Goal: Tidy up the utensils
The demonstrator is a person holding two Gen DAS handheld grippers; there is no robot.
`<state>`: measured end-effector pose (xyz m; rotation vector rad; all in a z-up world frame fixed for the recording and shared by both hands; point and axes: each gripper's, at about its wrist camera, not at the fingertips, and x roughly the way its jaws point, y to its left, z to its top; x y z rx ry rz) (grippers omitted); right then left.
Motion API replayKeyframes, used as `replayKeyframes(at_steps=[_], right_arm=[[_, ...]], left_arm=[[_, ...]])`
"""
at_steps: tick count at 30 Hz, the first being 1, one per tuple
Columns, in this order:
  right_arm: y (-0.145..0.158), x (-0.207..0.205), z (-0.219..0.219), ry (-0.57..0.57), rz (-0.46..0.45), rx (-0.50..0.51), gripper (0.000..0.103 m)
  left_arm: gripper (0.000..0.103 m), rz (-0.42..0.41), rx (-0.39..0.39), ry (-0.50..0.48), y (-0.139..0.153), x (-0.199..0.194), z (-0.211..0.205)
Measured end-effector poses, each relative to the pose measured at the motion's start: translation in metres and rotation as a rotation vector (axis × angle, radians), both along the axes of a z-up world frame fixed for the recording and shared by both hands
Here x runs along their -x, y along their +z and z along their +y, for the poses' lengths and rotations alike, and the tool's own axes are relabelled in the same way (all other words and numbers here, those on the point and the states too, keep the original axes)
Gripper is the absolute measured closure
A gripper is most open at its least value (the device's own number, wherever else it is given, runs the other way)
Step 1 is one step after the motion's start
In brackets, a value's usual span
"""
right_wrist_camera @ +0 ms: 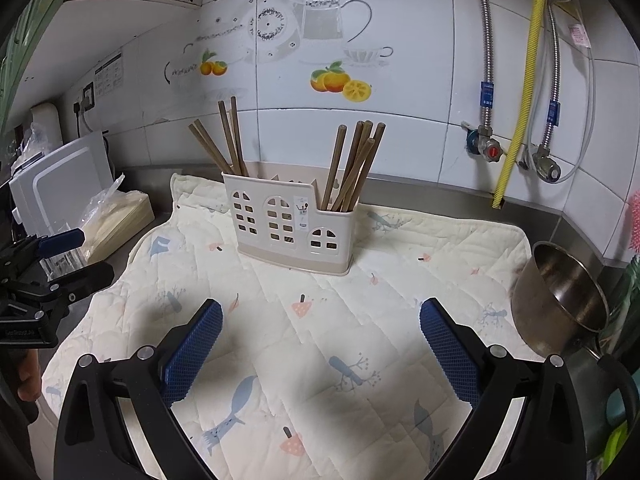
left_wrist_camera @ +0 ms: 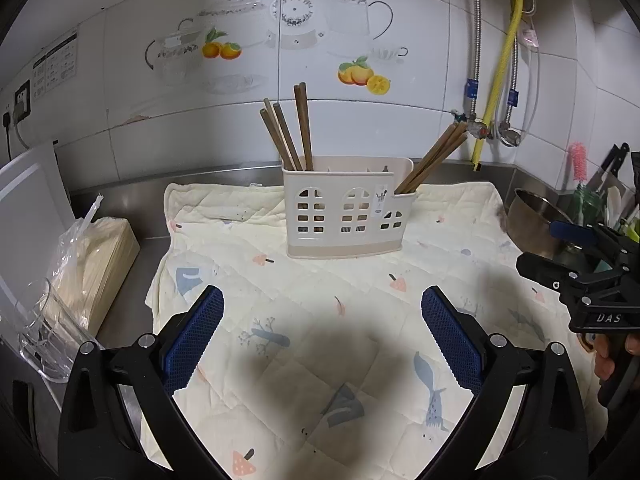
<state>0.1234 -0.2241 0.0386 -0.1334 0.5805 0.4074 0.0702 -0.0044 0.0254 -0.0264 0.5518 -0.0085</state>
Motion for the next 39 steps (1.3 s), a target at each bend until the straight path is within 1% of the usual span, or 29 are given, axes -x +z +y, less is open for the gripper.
replayKeyframes(at_steps=[39], right_arm=[[-0.0095, 0.0001, -0.0005, -0.001, 0.023, -0.007, 0.007]], left_arm=[[0.005, 0.022, 0.004, -0.006, -0.0046, -0.0027, -0.0029]])
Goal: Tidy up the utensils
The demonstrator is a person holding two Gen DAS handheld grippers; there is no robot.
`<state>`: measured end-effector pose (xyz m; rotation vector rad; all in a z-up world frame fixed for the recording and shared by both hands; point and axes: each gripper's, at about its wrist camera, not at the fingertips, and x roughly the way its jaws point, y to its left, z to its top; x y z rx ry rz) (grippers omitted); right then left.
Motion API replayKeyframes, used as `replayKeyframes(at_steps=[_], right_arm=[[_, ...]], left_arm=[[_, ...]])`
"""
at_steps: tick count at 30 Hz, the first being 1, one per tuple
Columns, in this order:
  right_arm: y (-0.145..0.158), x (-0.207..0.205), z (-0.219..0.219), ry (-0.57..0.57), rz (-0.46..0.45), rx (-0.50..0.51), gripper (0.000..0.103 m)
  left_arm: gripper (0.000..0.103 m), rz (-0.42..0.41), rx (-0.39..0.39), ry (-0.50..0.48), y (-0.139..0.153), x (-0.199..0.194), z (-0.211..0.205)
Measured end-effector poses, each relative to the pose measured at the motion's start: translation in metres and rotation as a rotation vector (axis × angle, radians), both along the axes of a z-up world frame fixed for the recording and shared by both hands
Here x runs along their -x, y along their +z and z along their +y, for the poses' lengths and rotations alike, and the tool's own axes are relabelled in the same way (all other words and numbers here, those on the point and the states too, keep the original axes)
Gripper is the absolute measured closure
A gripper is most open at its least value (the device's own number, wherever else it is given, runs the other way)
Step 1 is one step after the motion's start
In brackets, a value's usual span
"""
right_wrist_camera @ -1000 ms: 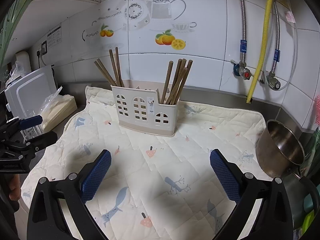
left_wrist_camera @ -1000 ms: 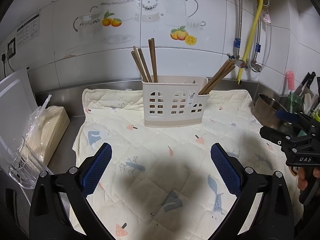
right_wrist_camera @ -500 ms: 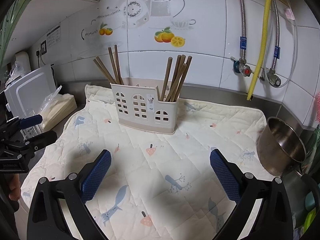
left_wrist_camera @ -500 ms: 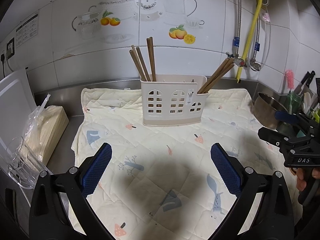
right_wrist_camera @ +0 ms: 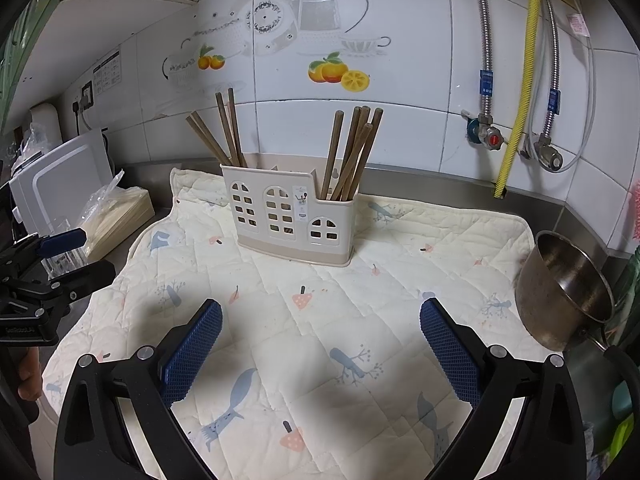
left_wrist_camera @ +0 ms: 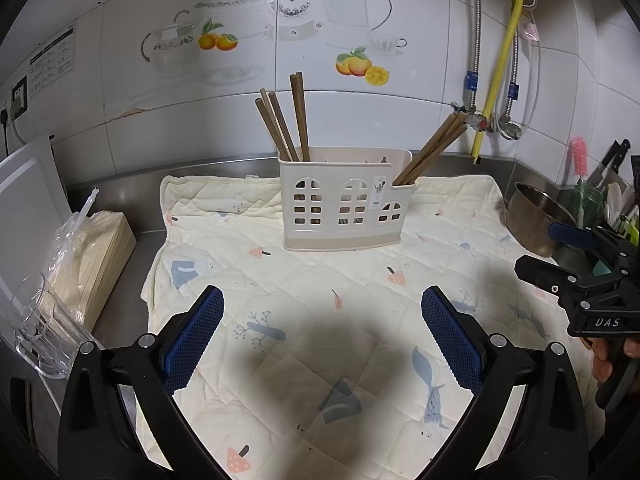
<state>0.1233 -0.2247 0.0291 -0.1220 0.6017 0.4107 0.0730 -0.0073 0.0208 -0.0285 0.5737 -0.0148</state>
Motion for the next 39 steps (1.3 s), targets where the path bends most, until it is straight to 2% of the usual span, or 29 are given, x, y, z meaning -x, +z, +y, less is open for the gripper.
replayKeyframes(at_steps=[39], right_arm=[[-0.0031, 0.0006, 0.0045, 0.010, 0.005, 0.001, 0.007]], left_arm=[[0.005, 0.013, -0.006, -0.018, -0.0015, -0.0045, -0.0027]])
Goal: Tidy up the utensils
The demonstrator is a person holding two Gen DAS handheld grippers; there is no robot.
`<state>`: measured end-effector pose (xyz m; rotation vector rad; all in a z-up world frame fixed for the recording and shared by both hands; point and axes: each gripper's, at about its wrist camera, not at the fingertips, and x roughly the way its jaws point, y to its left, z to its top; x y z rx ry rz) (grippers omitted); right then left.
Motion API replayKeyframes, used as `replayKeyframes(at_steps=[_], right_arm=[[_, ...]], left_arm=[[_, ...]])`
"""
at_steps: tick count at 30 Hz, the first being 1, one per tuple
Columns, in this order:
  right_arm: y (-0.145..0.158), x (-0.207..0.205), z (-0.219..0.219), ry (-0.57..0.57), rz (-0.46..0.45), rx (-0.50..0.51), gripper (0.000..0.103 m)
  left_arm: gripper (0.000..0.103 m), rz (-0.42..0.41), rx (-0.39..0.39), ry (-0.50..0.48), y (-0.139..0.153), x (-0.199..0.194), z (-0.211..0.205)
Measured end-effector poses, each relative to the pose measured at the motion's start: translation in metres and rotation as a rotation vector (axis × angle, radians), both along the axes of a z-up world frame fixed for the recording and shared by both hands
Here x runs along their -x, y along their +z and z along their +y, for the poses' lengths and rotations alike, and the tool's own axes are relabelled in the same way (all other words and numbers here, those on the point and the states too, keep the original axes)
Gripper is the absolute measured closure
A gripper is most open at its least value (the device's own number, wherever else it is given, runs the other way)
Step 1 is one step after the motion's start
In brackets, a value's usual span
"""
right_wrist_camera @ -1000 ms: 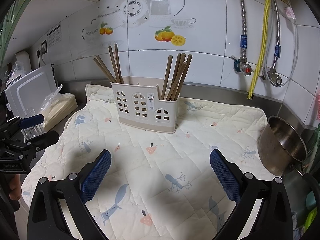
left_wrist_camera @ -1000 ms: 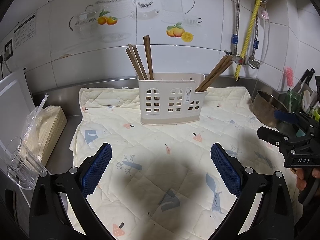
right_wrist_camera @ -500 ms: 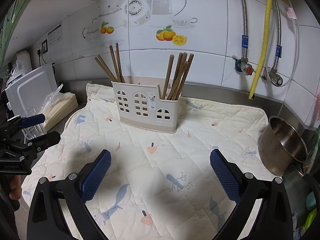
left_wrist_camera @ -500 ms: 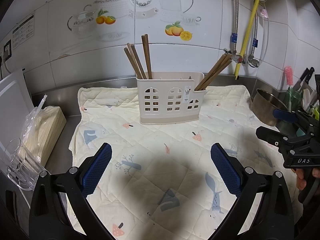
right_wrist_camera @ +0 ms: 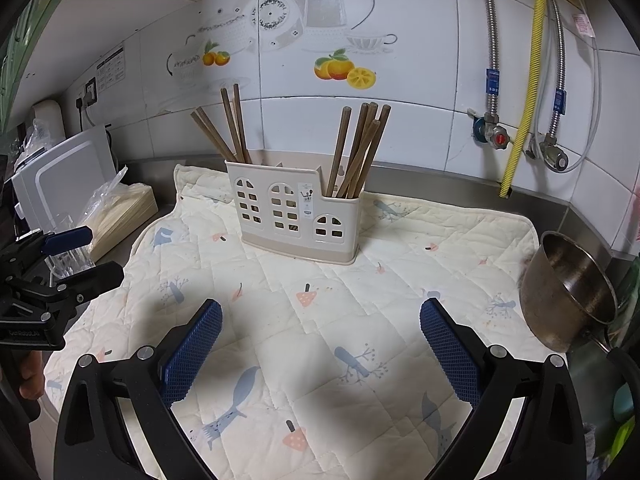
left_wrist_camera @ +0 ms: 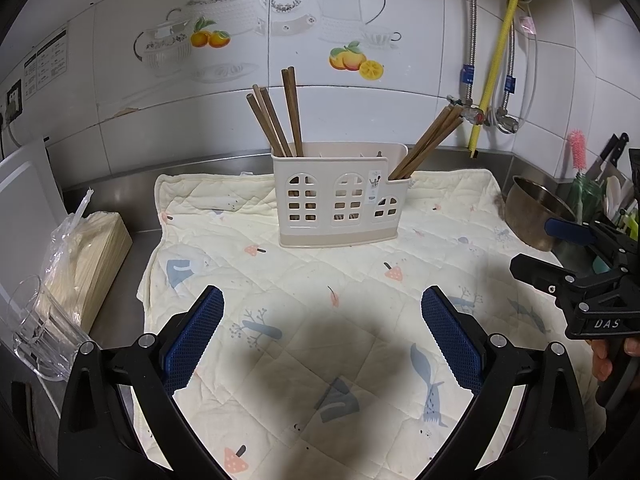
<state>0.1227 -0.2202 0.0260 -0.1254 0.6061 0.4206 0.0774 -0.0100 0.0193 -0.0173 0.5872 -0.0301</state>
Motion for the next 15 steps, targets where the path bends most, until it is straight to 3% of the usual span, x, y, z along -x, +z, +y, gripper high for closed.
replayKeyframes(at_steps=[15], right_arm=[[-0.0024, 0.0027, 0.0002, 0.002, 0.005, 0.000, 0.007]], left_arm=[[0.005, 0.001, 0.005, 0.021, -0.0006, 0.0015, 0.0066]])
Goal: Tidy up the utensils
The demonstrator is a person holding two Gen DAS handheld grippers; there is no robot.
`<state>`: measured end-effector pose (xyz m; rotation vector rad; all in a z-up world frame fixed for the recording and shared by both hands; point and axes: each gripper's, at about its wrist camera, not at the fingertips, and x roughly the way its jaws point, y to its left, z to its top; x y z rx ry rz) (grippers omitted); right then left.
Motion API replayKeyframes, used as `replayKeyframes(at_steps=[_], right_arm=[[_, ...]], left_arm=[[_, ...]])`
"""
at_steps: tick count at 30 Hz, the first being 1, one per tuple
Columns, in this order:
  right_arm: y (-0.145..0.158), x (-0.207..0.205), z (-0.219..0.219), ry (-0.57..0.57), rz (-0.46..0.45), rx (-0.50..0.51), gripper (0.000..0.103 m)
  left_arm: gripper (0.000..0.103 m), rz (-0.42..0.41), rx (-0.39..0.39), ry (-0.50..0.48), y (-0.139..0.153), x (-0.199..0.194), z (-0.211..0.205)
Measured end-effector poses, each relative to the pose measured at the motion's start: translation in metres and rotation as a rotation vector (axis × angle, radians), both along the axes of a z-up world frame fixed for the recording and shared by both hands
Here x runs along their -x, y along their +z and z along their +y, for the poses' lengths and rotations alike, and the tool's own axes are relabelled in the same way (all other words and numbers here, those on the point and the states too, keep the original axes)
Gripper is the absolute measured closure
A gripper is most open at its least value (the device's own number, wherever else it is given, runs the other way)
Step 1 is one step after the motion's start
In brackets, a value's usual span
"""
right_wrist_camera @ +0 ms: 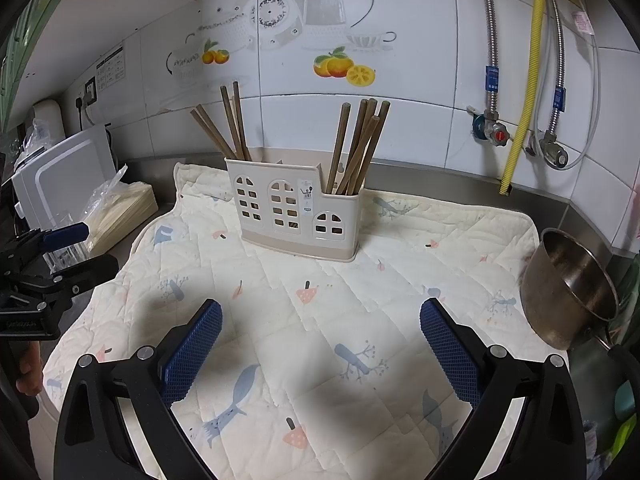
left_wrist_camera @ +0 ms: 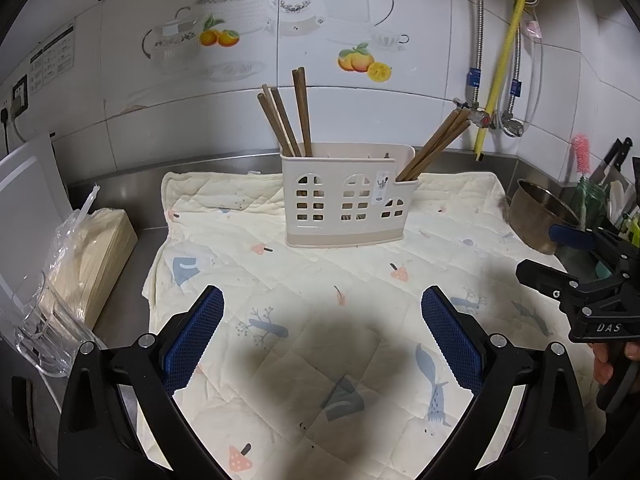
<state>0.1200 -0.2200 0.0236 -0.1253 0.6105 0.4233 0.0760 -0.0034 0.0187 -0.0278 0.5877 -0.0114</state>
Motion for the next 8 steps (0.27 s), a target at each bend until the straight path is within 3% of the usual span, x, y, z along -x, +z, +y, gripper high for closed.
replayKeyframes(at_steps=[8], right_arm=[[0.0002, 0.0008, -0.0014, 0.000, 0.003, 0.000, 0.007]], left_arm=[[0.005, 0.015, -0.004, 0.009, -0.0039, -0.0008, 0.0004]])
